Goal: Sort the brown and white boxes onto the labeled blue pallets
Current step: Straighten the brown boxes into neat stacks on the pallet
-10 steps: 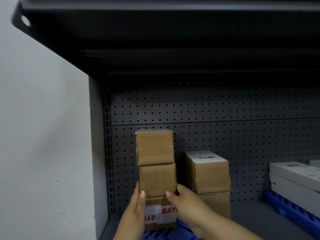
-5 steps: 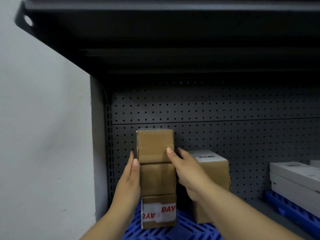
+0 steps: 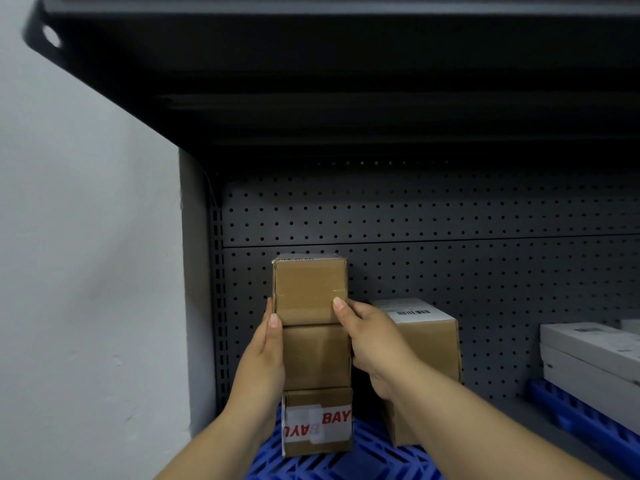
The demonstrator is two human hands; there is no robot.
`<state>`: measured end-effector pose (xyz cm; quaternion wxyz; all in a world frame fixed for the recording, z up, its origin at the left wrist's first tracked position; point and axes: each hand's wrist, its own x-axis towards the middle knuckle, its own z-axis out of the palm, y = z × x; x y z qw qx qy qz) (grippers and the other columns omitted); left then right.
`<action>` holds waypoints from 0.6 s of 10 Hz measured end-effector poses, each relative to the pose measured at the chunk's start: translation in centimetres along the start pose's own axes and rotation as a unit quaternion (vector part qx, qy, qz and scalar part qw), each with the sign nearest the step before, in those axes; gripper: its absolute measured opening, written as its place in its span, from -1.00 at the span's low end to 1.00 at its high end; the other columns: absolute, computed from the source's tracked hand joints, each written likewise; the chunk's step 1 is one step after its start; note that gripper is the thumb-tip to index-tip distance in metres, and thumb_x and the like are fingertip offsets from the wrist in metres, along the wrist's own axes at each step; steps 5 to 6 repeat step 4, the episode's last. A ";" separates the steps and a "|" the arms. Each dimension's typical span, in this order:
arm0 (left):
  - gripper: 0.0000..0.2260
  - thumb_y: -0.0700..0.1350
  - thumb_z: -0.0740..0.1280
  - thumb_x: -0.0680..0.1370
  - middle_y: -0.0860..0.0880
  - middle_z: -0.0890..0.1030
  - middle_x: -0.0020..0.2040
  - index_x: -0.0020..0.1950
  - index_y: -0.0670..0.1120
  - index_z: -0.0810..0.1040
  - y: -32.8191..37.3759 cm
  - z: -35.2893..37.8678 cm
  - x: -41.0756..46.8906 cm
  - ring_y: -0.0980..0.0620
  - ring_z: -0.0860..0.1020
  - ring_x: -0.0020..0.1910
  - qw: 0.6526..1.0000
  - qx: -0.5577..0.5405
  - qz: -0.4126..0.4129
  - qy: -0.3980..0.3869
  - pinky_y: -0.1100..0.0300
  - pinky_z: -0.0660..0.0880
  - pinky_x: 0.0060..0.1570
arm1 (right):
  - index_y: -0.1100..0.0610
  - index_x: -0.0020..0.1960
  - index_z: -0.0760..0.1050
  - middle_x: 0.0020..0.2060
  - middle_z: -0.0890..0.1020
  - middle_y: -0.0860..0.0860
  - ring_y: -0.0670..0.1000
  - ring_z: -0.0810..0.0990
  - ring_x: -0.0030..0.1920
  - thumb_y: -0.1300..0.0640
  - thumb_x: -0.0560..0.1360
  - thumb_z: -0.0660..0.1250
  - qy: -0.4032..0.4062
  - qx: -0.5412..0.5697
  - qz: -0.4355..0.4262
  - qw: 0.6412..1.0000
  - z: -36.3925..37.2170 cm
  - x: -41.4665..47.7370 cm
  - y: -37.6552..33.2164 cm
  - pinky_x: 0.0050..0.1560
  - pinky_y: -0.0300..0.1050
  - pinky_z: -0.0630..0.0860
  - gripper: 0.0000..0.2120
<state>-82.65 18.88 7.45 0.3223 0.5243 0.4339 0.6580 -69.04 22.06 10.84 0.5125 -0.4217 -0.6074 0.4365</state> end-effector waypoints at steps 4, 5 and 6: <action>-0.37 0.42 -0.01 0.36 0.14 0.29 0.42 0.43 0.34 0.06 1.1 -0.1 -0.9 0.12 0.32 0.31 0.999 0.025 -0.021 0.018 0.15 0.29 0.25 | 0.02 0.48 0.19 0.44 0.32 0.01 0.09 0.30 0.41 -0.26 0.47 0.19 -0.004 -0.007 0.015 1.000 -1.9 -1.3 -1.7 0.40 0.11 0.27 -0.34; -0.37 0.42 -0.01 0.36 0.14 0.29 0.42 0.43 0.34 0.06 1.1 -0.1 -0.9 0.12 0.32 0.31 0.999 0.025 -0.021 0.018 0.15 0.29 0.25 | 0.02 0.48 0.19 0.44 0.32 0.01 0.09 0.30 0.41 -0.26 0.47 0.19 -0.004 -0.007 0.015 1.000 -1.9 -1.3 -1.7 0.40 0.11 0.27 -0.34; -0.37 0.42 -0.01 0.36 0.14 0.29 0.42 0.43 0.34 0.06 1.1 -0.1 -0.9 0.12 0.32 0.31 0.999 0.025 -0.021 0.018 0.15 0.29 0.25 | 0.02 0.48 0.19 0.44 0.32 0.01 0.09 0.30 0.41 -0.26 0.47 0.19 -0.004 -0.007 0.015 1.000 -1.9 -1.3 -1.7 0.40 0.11 0.27 -0.34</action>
